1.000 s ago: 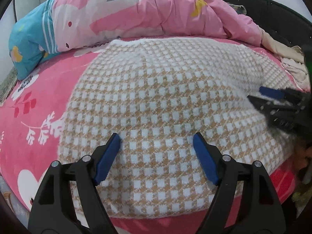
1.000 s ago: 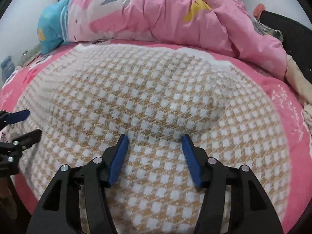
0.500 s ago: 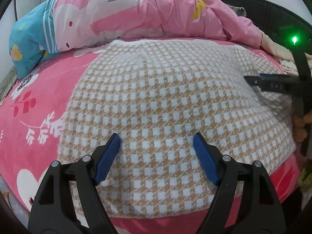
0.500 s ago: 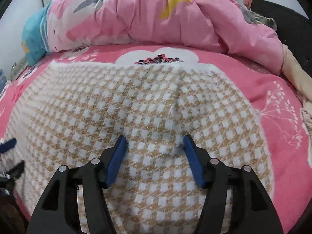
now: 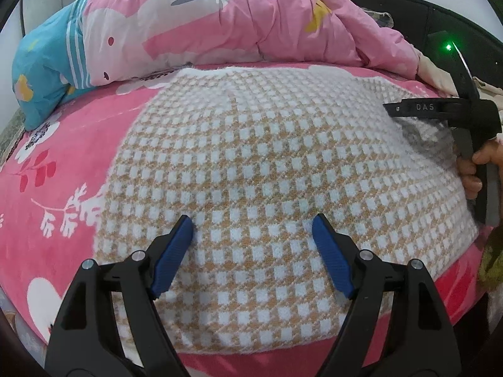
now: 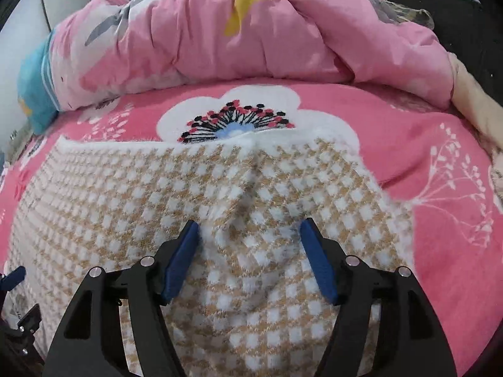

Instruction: Fold large clothes

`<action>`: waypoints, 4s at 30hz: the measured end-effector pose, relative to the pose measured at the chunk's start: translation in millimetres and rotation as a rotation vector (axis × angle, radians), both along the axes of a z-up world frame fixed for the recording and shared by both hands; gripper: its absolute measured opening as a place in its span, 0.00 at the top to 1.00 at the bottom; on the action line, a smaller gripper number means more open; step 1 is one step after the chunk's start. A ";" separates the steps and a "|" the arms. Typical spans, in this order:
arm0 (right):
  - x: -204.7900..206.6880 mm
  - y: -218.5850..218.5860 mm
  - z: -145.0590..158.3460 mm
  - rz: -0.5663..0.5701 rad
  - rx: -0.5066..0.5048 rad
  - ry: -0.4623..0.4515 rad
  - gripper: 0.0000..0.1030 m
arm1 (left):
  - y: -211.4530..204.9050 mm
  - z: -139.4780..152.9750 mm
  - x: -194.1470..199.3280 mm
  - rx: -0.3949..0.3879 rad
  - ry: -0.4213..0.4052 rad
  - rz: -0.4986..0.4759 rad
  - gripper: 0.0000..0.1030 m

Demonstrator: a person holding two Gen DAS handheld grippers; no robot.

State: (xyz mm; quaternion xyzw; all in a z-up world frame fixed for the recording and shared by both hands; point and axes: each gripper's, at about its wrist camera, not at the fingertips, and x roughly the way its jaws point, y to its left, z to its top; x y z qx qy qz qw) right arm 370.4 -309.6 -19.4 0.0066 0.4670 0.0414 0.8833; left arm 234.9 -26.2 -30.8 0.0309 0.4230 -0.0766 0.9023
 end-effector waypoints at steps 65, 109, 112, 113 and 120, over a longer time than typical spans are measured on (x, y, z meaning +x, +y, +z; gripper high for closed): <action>-190.3 31.6 -12.0 -0.067 -0.043 -0.065 0.19 | 53.8 -23.4 -44.5 -0.174 0.084 0.119 0.17; -351.3 78.6 125.4 -0.165 -0.234 -0.395 0.06 | 23.6 131.1 -196.7 0.014 -0.276 0.247 0.08; -346.2 76.6 119.9 -0.149 -0.195 -0.353 0.06 | 21.8 123.0 -189.1 0.032 -0.244 0.247 0.08; -344.8 76.8 117.9 -0.145 -0.191 -0.344 0.06 | 22.0 119.7 -186.3 0.027 -0.227 0.244 0.08; -329.1 79.1 91.2 -0.119 -0.158 -0.247 0.06 | 27.5 91.7 -161.5 -0.036 -0.102 0.242 0.08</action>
